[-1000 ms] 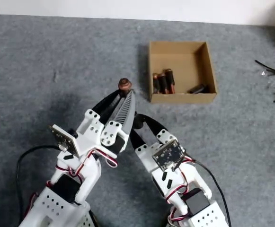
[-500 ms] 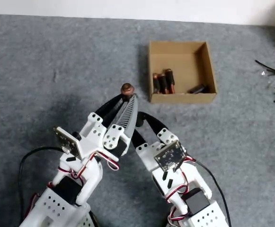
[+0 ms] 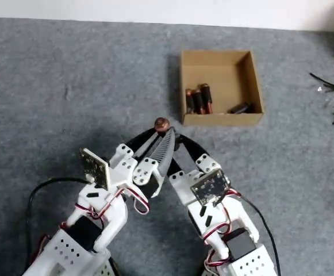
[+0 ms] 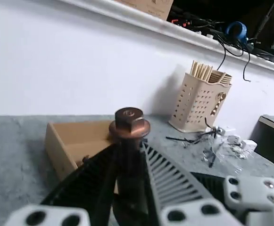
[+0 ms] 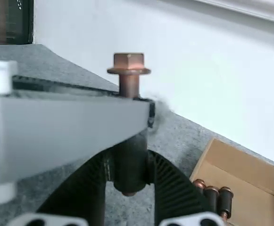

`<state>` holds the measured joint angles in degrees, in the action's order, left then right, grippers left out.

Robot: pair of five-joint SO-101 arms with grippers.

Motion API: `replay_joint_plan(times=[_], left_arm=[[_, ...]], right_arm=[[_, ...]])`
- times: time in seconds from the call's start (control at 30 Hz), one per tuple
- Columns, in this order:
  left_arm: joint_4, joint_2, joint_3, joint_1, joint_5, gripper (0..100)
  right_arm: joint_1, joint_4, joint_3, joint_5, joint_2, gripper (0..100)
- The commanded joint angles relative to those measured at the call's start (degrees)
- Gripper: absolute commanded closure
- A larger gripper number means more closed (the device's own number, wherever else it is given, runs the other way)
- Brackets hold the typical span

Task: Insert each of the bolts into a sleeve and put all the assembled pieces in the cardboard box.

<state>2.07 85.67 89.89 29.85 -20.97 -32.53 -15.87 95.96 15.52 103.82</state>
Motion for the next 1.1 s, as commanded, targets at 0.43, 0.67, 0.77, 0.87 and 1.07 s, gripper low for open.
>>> replay_joint_plan(times=[0.43, 0.67, 0.77, 0.87, 1.07], left_arm=[[1.3, 0.2, 2.4, -0.7, -0.3, 71], [1.2, 0.3, -1.5, -0.4, -0.5, 77], [1.2, 0.3, -2.5, -0.2, -1.4, 77], [1.3, 0.3, -2.2, -0.7, -5.0, 77], [1.4, 0.3, -1.8, -1.9, -4.3, 77]], right_arm=[[5.1, 2.6, 5.6, -0.2, 1.3, 99.4], [7.2, 2.6, 5.5, -0.2, 1.3, 99.4], [7.3, 2.6, 5.5, -0.2, 1.3, 99.4], [8.0, 2.6, 5.5, -0.2, 1.3, 99.4], [10.4, 2.6, 5.5, -0.4, 1.3, 99.4]])
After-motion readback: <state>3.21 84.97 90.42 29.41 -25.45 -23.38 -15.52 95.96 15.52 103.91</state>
